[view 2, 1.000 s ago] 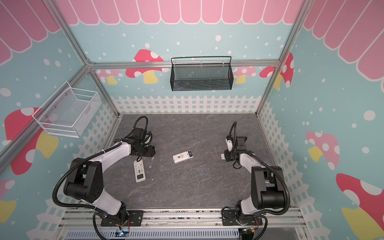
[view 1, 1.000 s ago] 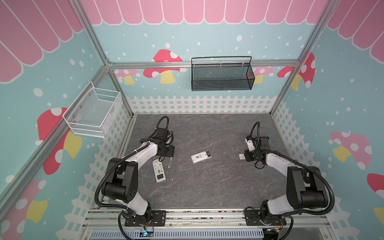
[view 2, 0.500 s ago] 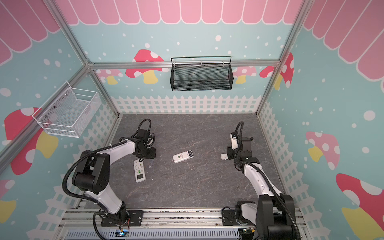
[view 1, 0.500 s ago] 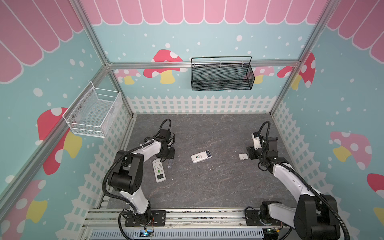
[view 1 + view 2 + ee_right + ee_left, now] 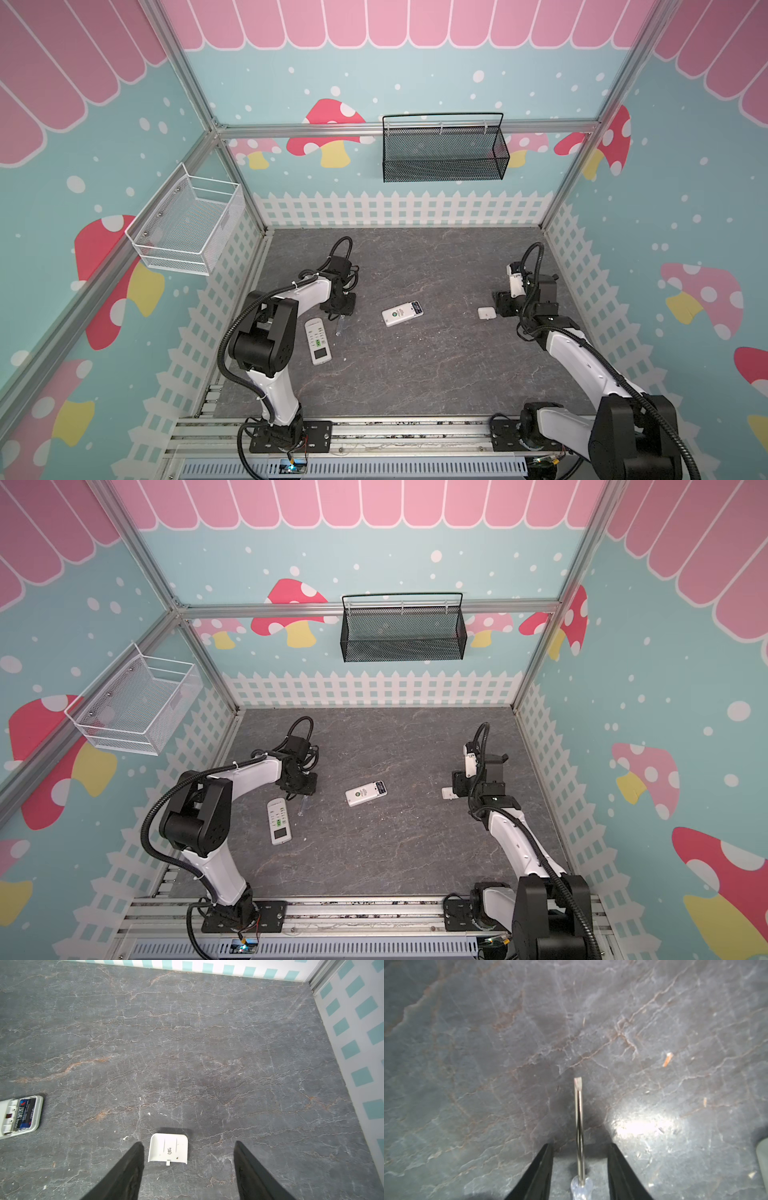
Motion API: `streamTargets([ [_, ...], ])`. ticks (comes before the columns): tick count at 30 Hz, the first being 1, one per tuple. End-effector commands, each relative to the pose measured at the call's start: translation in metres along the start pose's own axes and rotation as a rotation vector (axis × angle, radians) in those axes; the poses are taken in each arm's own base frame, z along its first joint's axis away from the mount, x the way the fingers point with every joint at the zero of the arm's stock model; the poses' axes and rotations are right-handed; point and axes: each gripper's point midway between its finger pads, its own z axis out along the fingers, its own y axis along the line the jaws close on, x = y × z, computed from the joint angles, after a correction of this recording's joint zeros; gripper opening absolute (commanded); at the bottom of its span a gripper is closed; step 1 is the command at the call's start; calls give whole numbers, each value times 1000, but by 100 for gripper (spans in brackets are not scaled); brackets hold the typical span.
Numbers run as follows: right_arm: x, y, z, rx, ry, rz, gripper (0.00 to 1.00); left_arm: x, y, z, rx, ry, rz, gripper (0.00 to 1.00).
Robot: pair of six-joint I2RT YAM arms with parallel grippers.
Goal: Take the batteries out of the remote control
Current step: 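Lower the left gripper onto the screwdriver and close on its shaft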
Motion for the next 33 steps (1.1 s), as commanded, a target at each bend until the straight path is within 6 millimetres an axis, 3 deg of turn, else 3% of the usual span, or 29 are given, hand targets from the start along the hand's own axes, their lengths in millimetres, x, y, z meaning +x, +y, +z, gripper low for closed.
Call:
streamTargets([
  [1, -2, -6, -7, 35, -35, 13, 73, -3, 2, 6, -21, 6, 0, 34],
  [9, -8, -10, -12, 58, -66, 22, 75, -3, -1, 10, -13, 11, -5, 20],
  [16, -15, -11, -17, 63, -107, 25, 75, -8, -1, 2, -12, -15, -19, 1],
  [25, -26, -12, -31, 76, -190, 27, 76, -21, -3, -17, 4, -73, -41, 0],
  [33, -34, -13, -43, 81, -262, 64, 86, -54, -18, -59, 85, -181, -23, 0],
])
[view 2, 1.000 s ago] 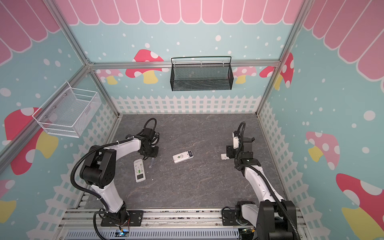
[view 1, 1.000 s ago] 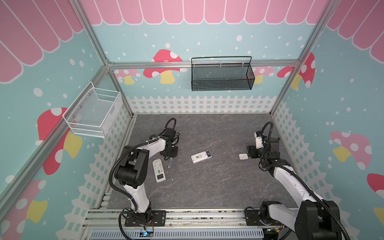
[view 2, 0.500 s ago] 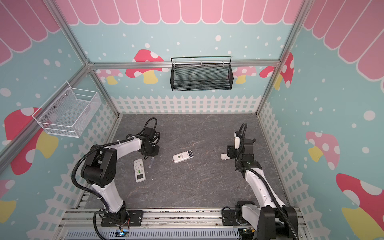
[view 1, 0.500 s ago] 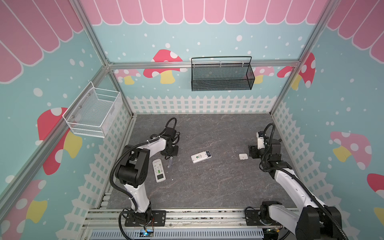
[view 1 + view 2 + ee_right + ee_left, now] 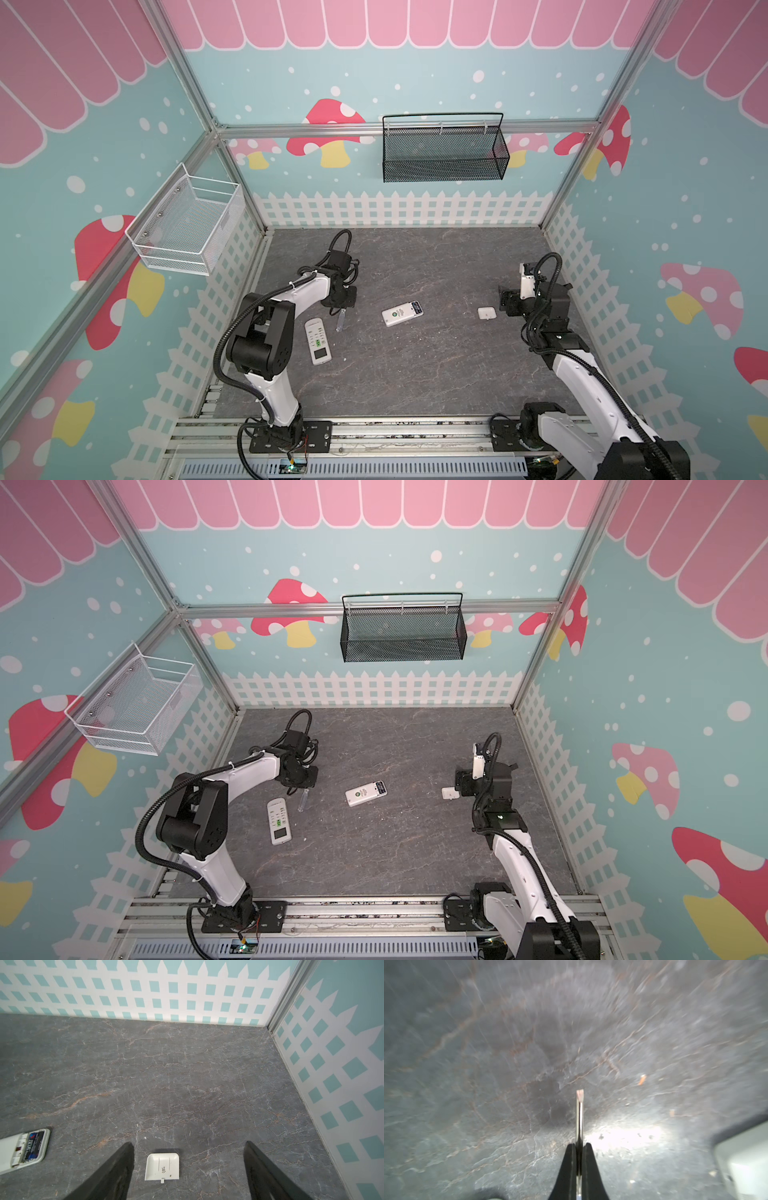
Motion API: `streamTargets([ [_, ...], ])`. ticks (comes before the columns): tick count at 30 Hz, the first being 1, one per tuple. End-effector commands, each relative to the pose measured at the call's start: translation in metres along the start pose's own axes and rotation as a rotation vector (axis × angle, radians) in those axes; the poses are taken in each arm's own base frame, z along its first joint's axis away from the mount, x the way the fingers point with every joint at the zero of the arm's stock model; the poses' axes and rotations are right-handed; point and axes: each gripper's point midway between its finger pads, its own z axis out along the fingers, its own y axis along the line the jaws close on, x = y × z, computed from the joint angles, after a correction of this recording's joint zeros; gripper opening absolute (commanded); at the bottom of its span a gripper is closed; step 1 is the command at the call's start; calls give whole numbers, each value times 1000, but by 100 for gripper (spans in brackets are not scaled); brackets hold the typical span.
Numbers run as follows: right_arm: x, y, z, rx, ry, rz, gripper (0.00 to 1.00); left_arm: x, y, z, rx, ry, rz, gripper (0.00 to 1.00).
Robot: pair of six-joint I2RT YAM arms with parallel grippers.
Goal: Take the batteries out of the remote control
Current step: 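Lower the left gripper onto the screwdriver and close on its shaft, then lift the screwdriver with the left gripper while the right gripper moves toward it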
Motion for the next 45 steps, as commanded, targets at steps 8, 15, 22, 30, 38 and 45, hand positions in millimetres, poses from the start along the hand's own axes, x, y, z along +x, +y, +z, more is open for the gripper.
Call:
streamTargets([
  [8, -23, -4, -20, 12, -163, 79, 99, -76, -5, -73, 190, -187, -96, 0],
  [15, -36, 13, -27, -92, -245, 78, 99, -126, -2, -110, 240, -344, -123, 0],
  [22, -41, 35, -34, -214, -293, 45, 99, -180, -25, -172, 429, -568, -204, 0],
  [30, -40, 49, -39, -306, -312, 79, 99, -193, -39, -189, 671, -561, -434, 0],
  [38, -43, 70, -42, -369, -335, 222, 96, -166, -51, -167, 883, -517, -645, 0],
  [45, -52, 125, -36, -477, -331, 379, 94, -162, -70, -158, 982, -502, -783, 0],
])
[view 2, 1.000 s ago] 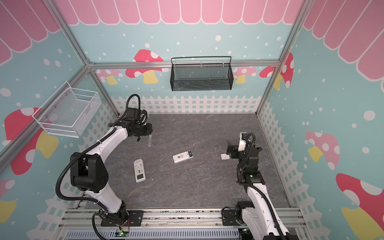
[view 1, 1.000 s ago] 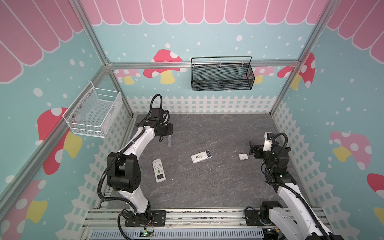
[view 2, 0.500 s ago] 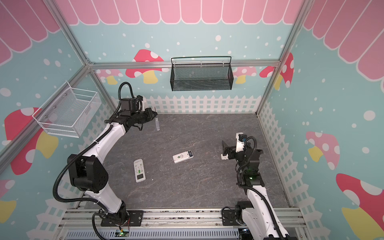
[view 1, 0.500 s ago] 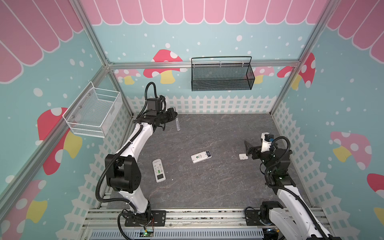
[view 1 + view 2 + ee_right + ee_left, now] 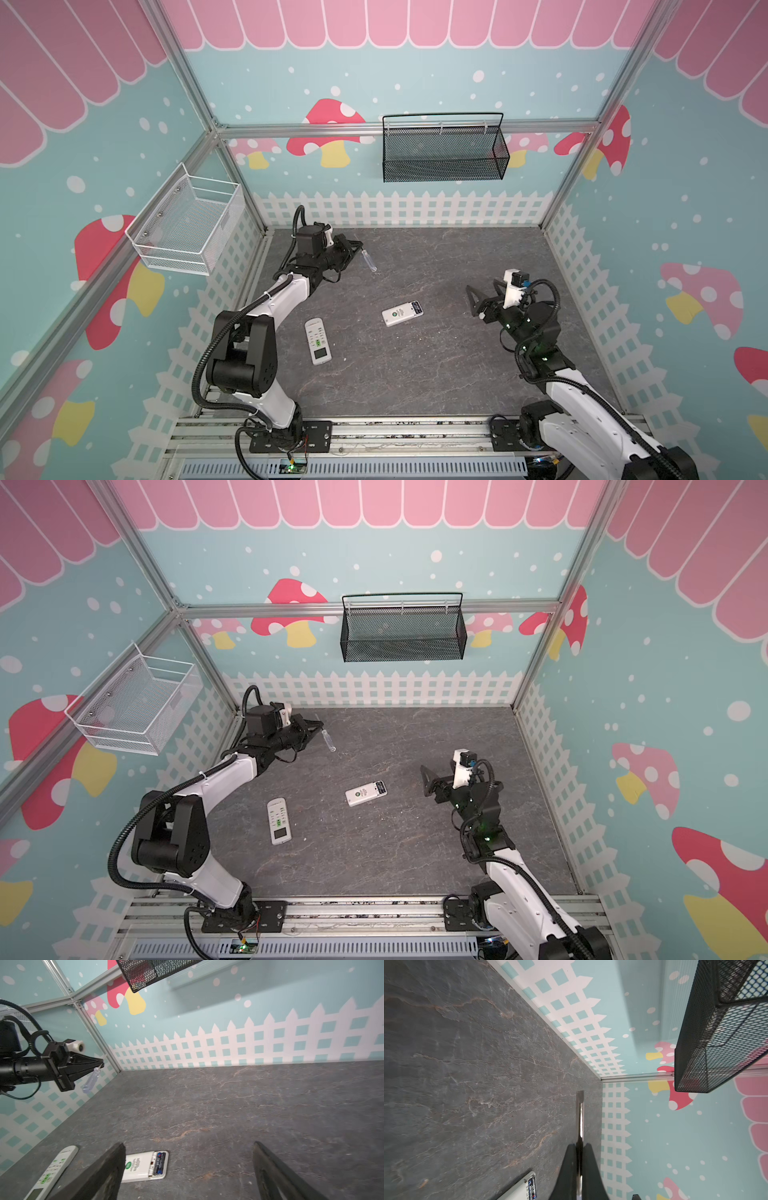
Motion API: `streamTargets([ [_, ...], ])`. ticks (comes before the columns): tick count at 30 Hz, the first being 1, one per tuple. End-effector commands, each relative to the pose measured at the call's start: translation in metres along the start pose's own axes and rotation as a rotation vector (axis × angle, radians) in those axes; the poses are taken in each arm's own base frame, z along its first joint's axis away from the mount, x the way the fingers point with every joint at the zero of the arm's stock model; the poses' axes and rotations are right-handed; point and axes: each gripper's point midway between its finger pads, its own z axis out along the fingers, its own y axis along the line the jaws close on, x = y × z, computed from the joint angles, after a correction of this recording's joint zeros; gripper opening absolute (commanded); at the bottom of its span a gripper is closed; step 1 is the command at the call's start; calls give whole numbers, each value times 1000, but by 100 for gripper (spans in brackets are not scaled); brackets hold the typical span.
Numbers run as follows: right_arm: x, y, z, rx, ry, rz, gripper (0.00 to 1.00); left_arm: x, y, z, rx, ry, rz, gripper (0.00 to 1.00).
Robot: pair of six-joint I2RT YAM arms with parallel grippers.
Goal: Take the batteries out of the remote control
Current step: 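Lift the screwdriver with the left gripper while the right gripper moves toward it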
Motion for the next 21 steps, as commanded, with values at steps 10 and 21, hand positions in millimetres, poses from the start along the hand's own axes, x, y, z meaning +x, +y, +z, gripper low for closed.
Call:
streamTargets([
  [10, -19, 73, 52, -64, -110, 171, 93, 24, -9, 15, 72, -22, -270, 0],
  [21, -2, 113, 96, -113, -151, 379, 93, 34, -9, 21, 92, -30, -298, 0],
])
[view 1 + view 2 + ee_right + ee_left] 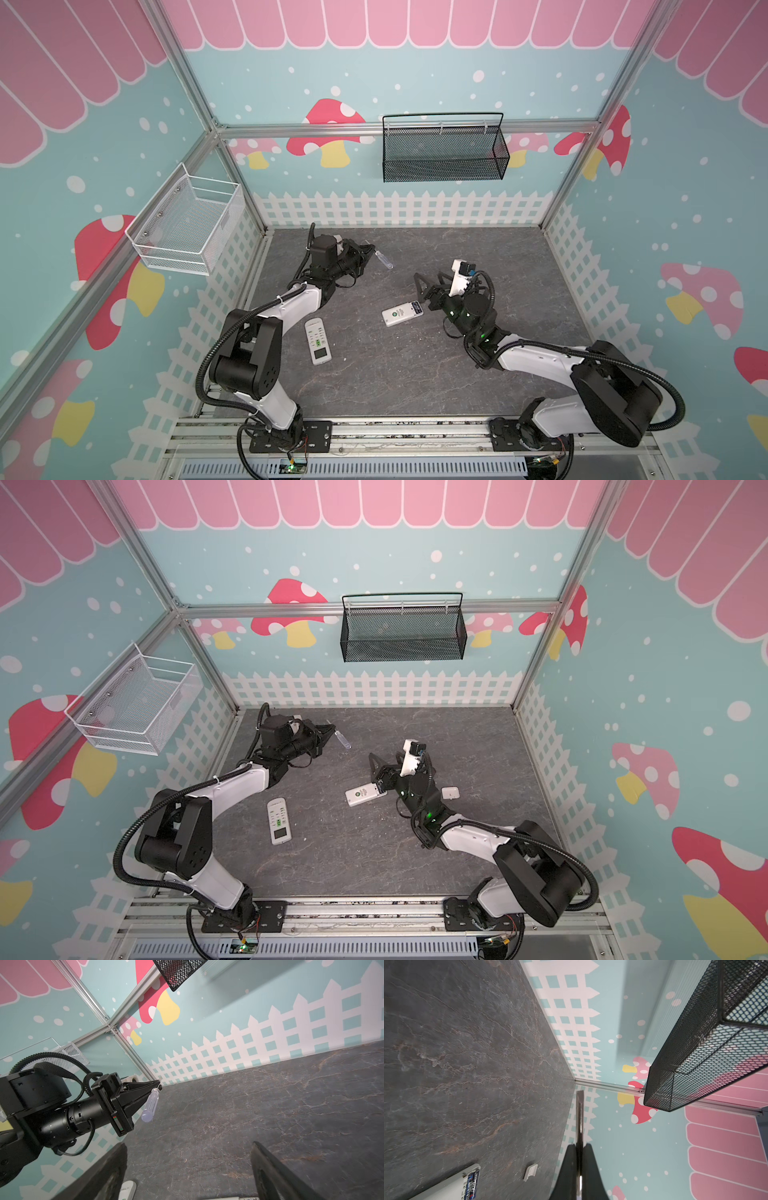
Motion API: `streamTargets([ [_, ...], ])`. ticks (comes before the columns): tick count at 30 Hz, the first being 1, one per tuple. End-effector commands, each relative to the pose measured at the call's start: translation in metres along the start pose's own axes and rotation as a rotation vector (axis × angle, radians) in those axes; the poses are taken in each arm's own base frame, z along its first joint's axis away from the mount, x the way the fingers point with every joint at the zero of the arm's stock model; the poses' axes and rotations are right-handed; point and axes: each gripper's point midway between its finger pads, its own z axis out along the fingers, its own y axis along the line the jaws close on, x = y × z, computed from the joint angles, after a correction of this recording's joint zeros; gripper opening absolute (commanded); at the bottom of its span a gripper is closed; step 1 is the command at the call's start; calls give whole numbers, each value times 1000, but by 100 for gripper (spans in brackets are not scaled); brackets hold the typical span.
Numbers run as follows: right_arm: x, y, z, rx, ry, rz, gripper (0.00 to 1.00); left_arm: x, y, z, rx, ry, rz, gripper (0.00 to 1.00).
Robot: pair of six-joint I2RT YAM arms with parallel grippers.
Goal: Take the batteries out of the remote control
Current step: 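Lift the screwdriver with the left gripper while the right gripper moves toward it, then grasp the screwdriver's clear handle with the right gripper and release the left gripper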
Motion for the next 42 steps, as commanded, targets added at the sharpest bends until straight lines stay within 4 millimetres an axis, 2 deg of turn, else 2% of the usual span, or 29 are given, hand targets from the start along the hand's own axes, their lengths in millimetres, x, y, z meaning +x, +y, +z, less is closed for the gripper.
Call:
streamTargets([
  [1, -14, 14, 15, -33, -84, 165, 93, 3, -2, 5, 23, -11, -17, 0],
  [4, -6, 21, 26, -64, -63, 233, 91, 11, -12, 8, 70, 14, 25, 0],
  [12, 9, 42, 55, -141, -8, 238, 82, 22, -10, 15, 68, 38, 31, 0],
  [15, 13, 44, 63, -145, -4, 238, 78, 22, -1, 17, 38, 32, 5, 0],
  [19, 19, 46, 71, -160, 16, 243, 72, 27, -12, 16, 76, 51, 40, 0],
  [23, 25, 45, 79, -159, 17, 257, 66, 30, -6, 18, 48, 51, 21, 0],
  [26, 23, 48, 83, -173, 10, 255, 59, 36, -9, 18, 67, 70, 40, 0],
  [29, 23, 50, 90, -184, 4, 245, 51, 37, -3, 19, 46, 65, 27, 0],
  [31, 23, 49, 92, -186, 4, 252, 43, 39, -7, 17, 49, 69, 33, 0],
  [34, 22, 48, 93, -196, -4, 238, 22, 41, -16, 16, 90, 78, 62, 0],
  [36, 21, 44, 94, -187, -10, 234, 8, 40, -9, 18, 69, 71, 49, 0],
  [38, 18, 39, 91, -180, -19, 240, 0, 40, -7, 18, 48, 70, 42, 0],
  [40, 11, 38, 86, -179, -33, 228, 0, 43, -8, 18, 60, 81, 60, 11],
  [42, 4, 37, 81, -173, -47, 188, 0, 44, -5, 19, 54, 81, 66, 27],
])
